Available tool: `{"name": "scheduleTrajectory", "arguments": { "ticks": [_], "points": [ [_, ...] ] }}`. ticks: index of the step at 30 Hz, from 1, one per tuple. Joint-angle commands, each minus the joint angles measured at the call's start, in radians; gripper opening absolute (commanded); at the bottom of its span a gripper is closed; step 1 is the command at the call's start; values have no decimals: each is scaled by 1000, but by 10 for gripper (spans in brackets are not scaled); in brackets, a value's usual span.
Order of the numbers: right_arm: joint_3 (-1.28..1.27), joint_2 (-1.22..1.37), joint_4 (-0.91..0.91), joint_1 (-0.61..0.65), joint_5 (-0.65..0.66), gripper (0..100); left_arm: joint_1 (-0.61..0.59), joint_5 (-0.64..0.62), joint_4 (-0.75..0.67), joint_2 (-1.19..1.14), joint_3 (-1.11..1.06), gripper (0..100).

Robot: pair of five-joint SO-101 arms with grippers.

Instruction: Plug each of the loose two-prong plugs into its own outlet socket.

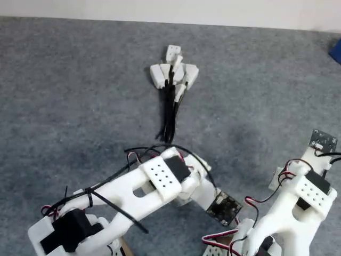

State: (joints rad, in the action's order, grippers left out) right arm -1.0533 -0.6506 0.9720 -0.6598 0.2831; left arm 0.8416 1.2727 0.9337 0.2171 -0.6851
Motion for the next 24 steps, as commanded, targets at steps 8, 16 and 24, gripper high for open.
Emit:
{"name": "scheduleTrajectory", "arguments": {
  "ticks": [8, 16, 24],
  "points": [
    [53, -31, -13, -16, 14, 263, -124, -6, -149, 2, -154, 298],
    [51, -31, -13, -1, 14, 263, -191, -17, -166, 2, -157, 216],
    [39, -33, 8, 51, 14, 263, -160, -83, -169, 4, -153, 266]
  ]
}}
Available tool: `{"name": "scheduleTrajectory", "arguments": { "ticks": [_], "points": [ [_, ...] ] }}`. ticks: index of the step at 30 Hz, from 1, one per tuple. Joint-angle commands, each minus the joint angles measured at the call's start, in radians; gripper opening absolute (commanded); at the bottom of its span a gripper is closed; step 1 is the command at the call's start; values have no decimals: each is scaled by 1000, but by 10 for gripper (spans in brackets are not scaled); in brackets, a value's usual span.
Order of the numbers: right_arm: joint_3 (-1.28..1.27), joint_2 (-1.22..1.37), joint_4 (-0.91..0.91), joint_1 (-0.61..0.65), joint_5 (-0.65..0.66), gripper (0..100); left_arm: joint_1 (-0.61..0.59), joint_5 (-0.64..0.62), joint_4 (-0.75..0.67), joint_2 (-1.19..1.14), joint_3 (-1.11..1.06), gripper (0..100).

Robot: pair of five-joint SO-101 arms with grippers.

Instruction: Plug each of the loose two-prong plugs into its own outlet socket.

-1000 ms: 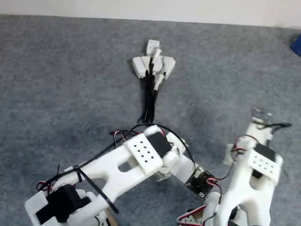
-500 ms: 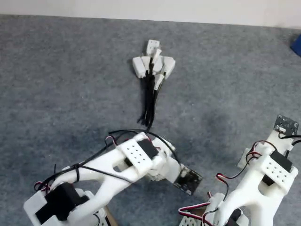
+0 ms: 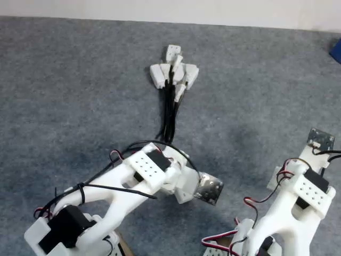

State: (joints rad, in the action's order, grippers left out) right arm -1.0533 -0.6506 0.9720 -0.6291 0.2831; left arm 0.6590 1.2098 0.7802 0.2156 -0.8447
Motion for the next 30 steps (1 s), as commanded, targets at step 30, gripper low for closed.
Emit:
{"name": "scheduleTrajectory", "arguments": {
  "ticks": [30],
  "points": [
    [47, -33, 4, -39, 14, 263, -154, -474, 417, -351, 539, 6]
  ]
}}
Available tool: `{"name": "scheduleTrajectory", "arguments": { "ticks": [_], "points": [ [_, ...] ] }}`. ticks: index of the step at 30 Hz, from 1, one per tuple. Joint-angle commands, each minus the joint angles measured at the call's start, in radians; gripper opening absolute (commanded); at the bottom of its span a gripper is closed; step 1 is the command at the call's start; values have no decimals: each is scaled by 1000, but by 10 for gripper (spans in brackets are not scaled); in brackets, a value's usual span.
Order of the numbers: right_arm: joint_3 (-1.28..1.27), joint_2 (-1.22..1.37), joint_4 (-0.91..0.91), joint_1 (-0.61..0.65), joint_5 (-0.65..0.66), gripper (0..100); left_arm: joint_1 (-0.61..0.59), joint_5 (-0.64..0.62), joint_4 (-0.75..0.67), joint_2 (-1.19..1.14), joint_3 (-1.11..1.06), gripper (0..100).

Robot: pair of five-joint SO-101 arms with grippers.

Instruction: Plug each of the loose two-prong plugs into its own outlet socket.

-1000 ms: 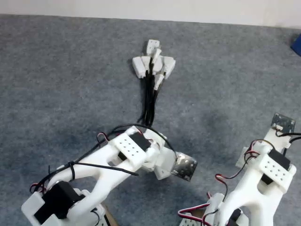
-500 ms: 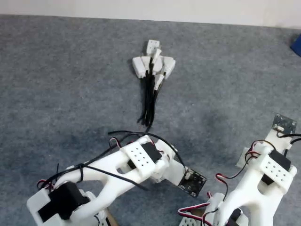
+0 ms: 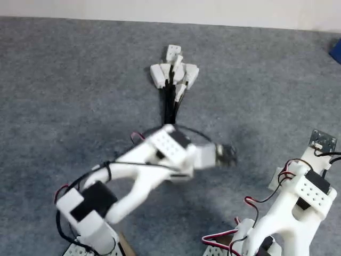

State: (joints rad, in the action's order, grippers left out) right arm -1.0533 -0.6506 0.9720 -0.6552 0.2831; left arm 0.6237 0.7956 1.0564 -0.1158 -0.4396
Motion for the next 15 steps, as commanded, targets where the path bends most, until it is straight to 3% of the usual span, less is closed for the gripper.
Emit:
{"name": "scheduleTrajectory", "arguments": {
  "ticks": [1, 7, 15],
  "points": [
    [47, -33, 4, -13, 14, 263, -140, -60, 158, -24, 154, 6],
    [41, -33, 4, 10, 14, 263, -294, -58, 339, -25, 346, 5],
    [39, -33, 7, 45, 14, 263, -636, 110, 649, -27, 1024, 5]
  ]
}}
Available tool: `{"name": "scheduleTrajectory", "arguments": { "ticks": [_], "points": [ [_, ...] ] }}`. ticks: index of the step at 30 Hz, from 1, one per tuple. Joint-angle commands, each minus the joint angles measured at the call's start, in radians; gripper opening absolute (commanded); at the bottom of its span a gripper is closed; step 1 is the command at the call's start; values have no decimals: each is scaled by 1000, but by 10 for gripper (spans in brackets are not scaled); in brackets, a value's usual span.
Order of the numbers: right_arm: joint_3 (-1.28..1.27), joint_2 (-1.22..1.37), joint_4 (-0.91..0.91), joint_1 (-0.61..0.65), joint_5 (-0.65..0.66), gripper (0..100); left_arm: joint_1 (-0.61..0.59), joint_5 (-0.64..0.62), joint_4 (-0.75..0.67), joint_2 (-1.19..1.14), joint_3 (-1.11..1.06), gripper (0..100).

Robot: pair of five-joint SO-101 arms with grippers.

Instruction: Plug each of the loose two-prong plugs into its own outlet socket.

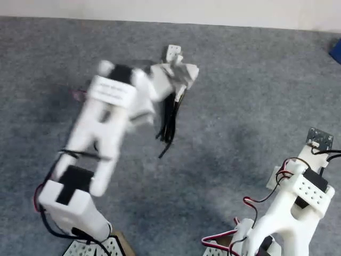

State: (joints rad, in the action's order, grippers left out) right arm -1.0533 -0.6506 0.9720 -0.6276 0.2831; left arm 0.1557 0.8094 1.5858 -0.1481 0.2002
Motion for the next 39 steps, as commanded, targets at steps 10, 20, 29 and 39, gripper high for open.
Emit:
{"name": "scheduleTrajectory", "arguments": {
  "ticks": [10, 20, 29, 39],
  "points": [
    [38, -33, 7, 19, 14, 263, -492, 400, 160, 2, 697, 5],
    [19, -30, 10, 68, 14, 263, -291, 396, 160, 5, 122, 5],
    [18, -31, 10, 67, 14, 263, 251, 164, -281, -5, -624, 5],
    [15, -33, 10, 68, 14, 263, 553, -38, -445, -4, -722, 5]
  ]
}}
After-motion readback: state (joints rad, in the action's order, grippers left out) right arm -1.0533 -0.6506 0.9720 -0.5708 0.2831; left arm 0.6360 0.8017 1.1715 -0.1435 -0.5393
